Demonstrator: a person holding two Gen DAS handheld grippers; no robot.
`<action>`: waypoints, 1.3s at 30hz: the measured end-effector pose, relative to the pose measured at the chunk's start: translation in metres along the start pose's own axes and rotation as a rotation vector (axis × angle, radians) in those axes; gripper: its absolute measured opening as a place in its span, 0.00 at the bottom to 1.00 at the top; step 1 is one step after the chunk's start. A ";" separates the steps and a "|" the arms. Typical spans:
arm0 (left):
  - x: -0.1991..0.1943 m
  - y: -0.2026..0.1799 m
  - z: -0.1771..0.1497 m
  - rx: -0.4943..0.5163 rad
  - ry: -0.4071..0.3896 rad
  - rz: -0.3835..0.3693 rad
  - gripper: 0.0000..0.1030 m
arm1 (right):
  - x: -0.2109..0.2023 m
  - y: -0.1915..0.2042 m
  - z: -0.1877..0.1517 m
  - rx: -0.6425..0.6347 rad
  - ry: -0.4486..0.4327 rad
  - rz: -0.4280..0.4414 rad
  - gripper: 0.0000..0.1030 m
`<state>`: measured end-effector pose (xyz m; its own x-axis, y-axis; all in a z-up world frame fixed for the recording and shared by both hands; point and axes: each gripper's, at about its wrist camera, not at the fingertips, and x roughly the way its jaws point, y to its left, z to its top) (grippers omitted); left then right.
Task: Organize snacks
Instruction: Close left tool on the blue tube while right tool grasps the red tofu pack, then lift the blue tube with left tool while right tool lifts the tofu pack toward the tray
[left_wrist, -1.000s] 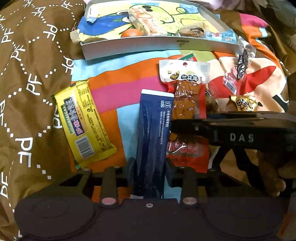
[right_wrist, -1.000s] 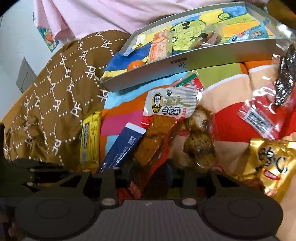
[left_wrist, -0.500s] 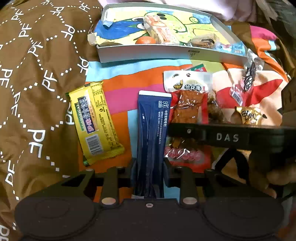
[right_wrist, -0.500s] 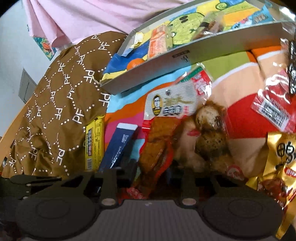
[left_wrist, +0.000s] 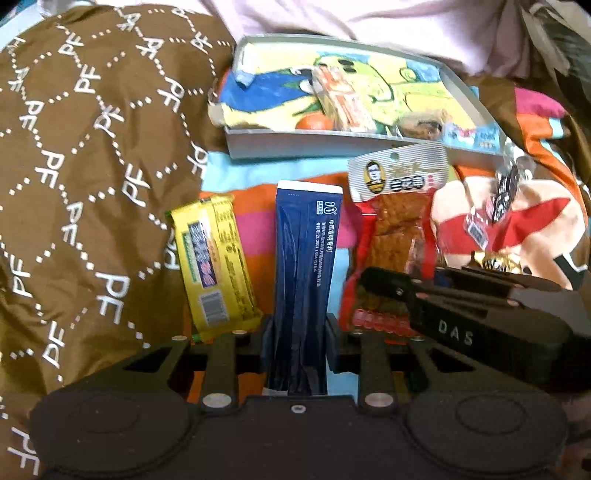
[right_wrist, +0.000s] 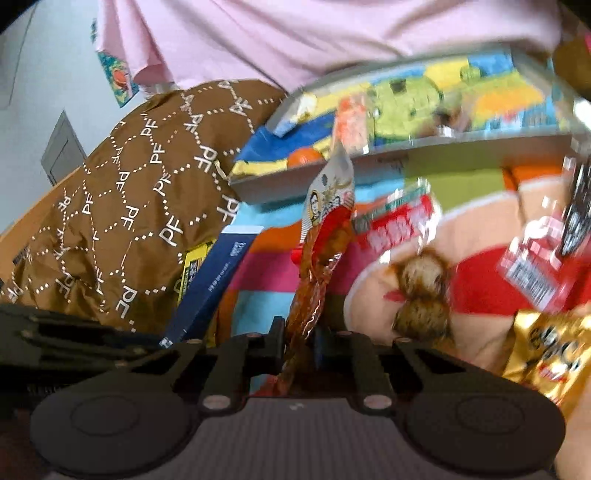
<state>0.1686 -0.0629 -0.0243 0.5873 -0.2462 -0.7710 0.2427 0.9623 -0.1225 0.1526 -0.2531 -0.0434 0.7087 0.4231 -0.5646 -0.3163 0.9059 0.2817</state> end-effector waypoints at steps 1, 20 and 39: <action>-0.002 -0.001 0.002 -0.002 -0.007 0.005 0.29 | -0.003 0.003 0.001 -0.021 -0.016 -0.014 0.16; -0.022 -0.039 0.079 -0.013 -0.189 0.045 0.29 | -0.054 -0.005 0.033 -0.027 -0.404 -0.119 0.13; 0.044 -0.083 0.191 -0.022 -0.332 0.020 0.29 | -0.056 -0.105 0.112 0.159 -0.667 -0.263 0.13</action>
<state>0.3214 -0.1754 0.0715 0.8120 -0.2478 -0.5284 0.2137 0.9688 -0.1258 0.2163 -0.3748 0.0453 0.9978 0.0435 -0.0509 -0.0237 0.9401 0.3400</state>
